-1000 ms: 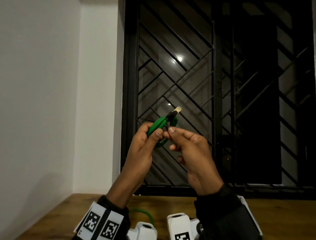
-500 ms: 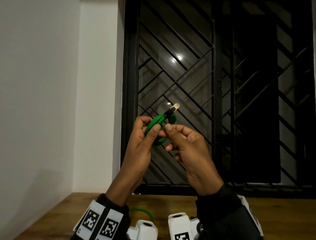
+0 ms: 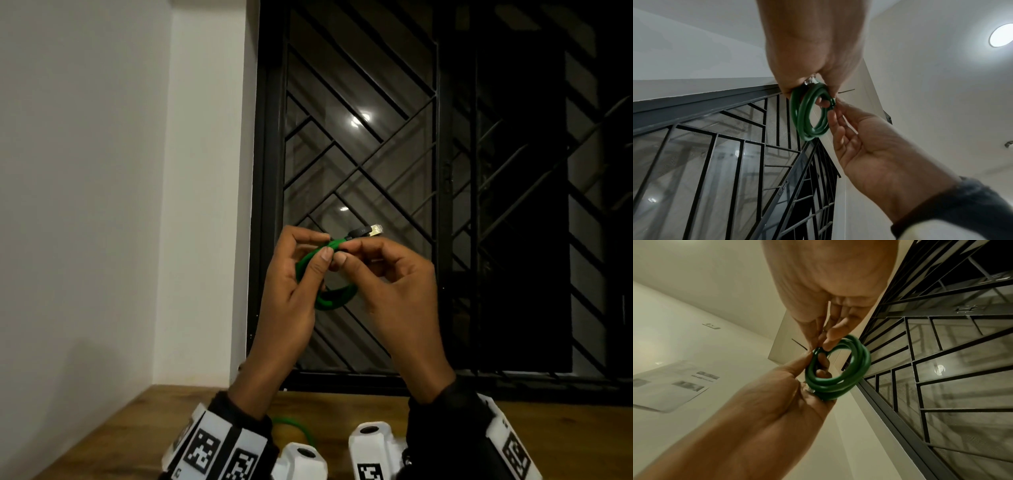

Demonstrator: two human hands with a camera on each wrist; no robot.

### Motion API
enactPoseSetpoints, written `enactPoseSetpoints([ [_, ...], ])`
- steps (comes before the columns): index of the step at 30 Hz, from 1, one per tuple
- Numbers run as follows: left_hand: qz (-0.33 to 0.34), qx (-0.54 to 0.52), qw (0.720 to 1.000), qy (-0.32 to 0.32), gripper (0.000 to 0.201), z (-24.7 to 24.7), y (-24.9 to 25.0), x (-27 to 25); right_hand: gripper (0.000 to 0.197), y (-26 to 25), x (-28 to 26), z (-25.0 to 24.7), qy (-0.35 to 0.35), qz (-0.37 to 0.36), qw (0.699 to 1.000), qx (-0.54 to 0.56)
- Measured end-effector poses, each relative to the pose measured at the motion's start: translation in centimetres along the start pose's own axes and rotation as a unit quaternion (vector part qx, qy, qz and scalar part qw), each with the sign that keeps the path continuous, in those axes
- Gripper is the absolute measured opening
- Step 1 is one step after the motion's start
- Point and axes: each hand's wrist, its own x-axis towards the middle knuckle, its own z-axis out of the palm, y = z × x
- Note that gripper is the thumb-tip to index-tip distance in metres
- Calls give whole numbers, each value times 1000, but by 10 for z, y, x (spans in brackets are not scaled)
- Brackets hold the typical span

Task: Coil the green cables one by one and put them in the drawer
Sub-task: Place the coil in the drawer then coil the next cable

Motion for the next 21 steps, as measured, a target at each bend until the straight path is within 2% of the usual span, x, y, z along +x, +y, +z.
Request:
enactPoseSetpoints([
  [8, 22, 4, 1000, -5, 13, 0, 3, 0, 8, 2, 0, 0, 1, -21, 1000, 12],
  [15, -3, -10, 1000, -28, 13, -4, 1, 3, 9, 5, -2, 2, -6, -18, 1000, 13],
  [21, -18, -47, 998, -31, 8, -3, 2, 3, 9, 5, -3, 2, 16, -9, 999, 50],
])
